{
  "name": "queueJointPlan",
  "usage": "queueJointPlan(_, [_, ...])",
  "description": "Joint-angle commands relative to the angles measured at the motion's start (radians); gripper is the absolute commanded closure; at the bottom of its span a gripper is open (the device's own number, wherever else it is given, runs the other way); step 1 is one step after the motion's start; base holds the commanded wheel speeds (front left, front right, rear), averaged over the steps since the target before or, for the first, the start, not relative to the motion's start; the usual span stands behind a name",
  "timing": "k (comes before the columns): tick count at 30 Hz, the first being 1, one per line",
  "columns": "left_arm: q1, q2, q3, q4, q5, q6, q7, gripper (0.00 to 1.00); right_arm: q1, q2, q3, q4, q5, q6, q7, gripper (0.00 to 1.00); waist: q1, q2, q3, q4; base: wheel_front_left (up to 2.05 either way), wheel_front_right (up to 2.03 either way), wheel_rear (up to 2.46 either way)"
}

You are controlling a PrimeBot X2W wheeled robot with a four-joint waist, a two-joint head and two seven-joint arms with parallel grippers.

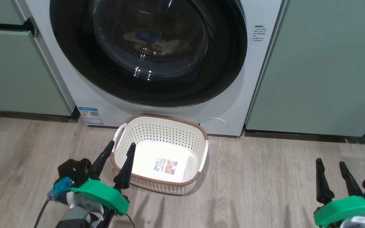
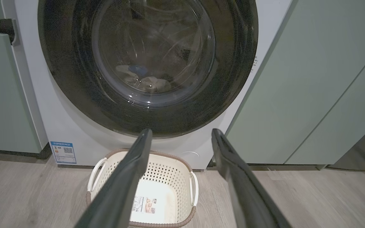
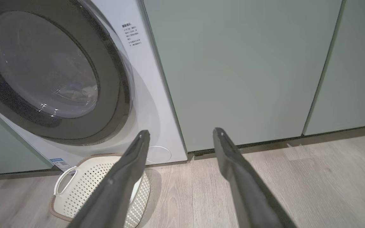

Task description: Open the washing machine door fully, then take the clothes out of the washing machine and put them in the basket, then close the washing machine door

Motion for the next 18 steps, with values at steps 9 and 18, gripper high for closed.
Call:
queueJointPlan(9, [-0.07,0.024,0.034,-0.032,0.106,0.006,-0.041,0.0,-0.069,-0.024,0.025,-0.043,-0.12,0.004,-0.045,0.0,0.0,-0.0001,0.002,-0.001,0.0,0.0,0.0])
queueJointPlan(18, [-0.078,0.028,0.036,-0.032,0.194,0.01,-0.066,0.0,-0.069,-0.014,0.021,-0.05,-0.211,0.004,-0.071,0.0,0.0,-0.0001,0.006,-0.004,0.0,0.0,0.0])
